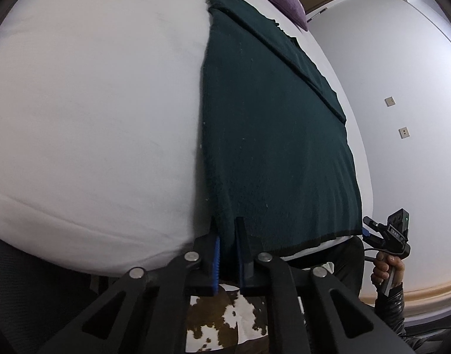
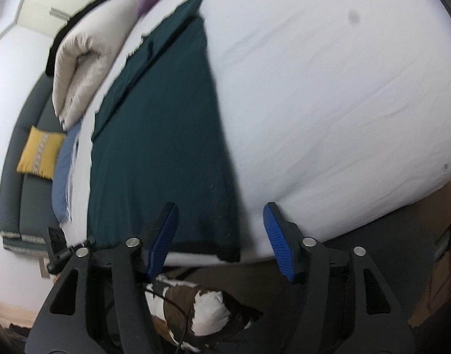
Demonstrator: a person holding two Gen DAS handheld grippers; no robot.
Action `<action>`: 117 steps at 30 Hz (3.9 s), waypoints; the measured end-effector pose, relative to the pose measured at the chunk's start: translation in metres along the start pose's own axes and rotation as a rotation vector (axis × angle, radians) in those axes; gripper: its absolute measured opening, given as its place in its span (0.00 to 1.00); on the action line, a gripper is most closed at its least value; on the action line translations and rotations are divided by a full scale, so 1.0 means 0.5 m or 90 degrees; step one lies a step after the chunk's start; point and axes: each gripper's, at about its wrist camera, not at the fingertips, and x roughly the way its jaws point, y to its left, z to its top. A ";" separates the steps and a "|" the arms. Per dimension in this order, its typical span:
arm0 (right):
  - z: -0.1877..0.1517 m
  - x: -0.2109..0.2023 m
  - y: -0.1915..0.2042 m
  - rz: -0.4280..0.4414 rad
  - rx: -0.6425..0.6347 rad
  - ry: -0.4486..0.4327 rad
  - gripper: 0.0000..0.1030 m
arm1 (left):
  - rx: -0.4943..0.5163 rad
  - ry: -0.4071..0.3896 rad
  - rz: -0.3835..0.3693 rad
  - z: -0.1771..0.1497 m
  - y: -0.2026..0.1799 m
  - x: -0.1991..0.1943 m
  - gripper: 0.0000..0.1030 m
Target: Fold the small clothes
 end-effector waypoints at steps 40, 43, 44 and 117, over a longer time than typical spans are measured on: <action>0.297 -0.066 0.233 0.256 -0.014 -0.157 0.06 | -0.078 -0.253 -0.246 0.227 -0.070 -0.188 0.07; 0.371 -0.048 0.247 0.251 -0.003 -0.173 0.06 | -0.071 -0.267 -0.236 0.294 -0.080 -0.183 0.07; 0.390 -0.042 0.253 0.245 0.000 -0.178 0.06 | -0.069 -0.269 -0.234 0.310 -0.082 -0.179 0.07; 0.530 0.280 0.251 -0.232 -0.195 -0.201 0.07 | 0.066 -0.225 0.144 0.430 -0.036 0.105 0.11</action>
